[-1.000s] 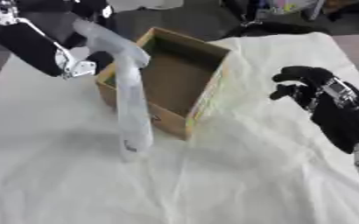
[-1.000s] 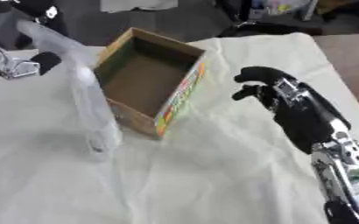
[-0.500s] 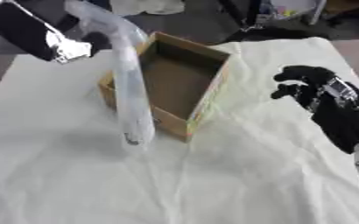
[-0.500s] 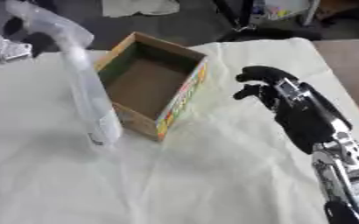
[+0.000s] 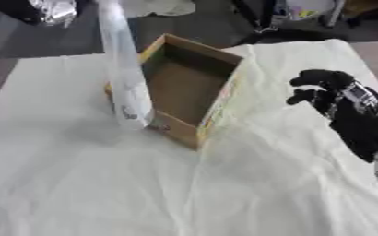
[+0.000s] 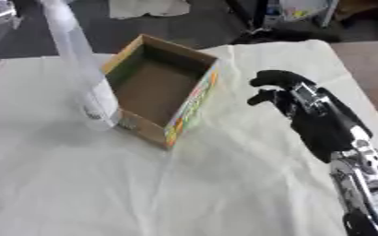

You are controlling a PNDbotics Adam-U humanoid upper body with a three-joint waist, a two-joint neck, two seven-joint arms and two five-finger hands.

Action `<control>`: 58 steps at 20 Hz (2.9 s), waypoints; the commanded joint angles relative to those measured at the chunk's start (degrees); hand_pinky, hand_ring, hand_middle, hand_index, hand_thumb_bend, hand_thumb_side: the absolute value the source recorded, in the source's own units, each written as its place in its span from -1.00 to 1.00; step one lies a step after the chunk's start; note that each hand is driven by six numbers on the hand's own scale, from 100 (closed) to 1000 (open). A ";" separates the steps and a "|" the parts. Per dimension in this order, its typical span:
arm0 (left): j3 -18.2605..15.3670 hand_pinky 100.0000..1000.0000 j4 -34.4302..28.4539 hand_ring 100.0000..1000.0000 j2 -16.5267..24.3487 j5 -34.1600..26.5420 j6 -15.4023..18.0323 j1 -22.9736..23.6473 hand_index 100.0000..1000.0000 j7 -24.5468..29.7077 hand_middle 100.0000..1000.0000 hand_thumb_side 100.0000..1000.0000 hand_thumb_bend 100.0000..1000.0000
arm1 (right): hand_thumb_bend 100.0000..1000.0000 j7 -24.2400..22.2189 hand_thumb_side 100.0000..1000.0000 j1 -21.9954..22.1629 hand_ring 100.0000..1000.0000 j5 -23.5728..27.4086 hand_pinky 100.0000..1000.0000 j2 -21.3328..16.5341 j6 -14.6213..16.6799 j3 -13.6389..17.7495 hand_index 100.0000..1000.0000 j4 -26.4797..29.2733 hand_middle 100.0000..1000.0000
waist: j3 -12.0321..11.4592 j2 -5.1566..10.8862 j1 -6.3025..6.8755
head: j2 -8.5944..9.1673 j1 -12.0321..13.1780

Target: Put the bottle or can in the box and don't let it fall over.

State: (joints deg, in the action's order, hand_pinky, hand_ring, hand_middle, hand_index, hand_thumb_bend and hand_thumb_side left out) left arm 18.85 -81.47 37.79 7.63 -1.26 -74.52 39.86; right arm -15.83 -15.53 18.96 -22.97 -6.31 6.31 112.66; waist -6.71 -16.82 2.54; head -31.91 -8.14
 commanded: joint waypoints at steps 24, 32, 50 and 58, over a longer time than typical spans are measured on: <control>-6.47 0.09 10.34 -0.74 -2.63 4.71 1.85 -5.76 -0.16 -11.82 -0.30 -0.67 -1.00 | -1.00 -0.37 0.52 -1.58 0.30 -0.26 0.99 -1.29 -0.96 0.14 0.56 0.94 0.45 | 2.00 -0.80 1.85 | 2.66 1.41; -5.31 0.09 10.45 -0.74 -3.97 5.11 2.00 -6.06 -0.16 -14.44 -0.30 -0.58 -1.00 | -1.00 -0.64 0.53 -2.23 0.30 -0.68 1.00 -1.30 -1.14 0.04 0.56 1.16 0.45 | 3.12 -2.29 2.25 | 3.52 2.00; -4.18 0.09 10.84 -0.78 -5.79 3.68 2.23 -5.21 -0.18 -20.29 -0.32 -0.48 -1.00 | -1.00 -1.28 0.55 -3.32 0.30 -1.21 1.00 -0.78 -1.63 -0.31 0.56 1.40 0.45 | 4.88 -4.41 2.55 | 4.18 2.47; -2.70 0.10 10.38 -0.76 -6.08 2.86 2.73 -3.88 -0.17 -21.27 -0.30 -0.45 -1.00 | -1.00 -1.42 0.56 -3.44 0.30 -1.29 1.00 -0.56 -1.61 -0.37 0.56 1.42 0.45 | 5.06 -4.71 2.24 | 4.29 2.25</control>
State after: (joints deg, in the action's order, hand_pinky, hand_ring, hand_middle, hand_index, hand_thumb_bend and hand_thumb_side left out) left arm 16.39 -70.31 30.78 10.74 1.36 -77.49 18.92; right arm -17.13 -18.39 17.93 -22.96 -8.05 5.93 112.82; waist -1.68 -22.62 5.11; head -28.35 -5.73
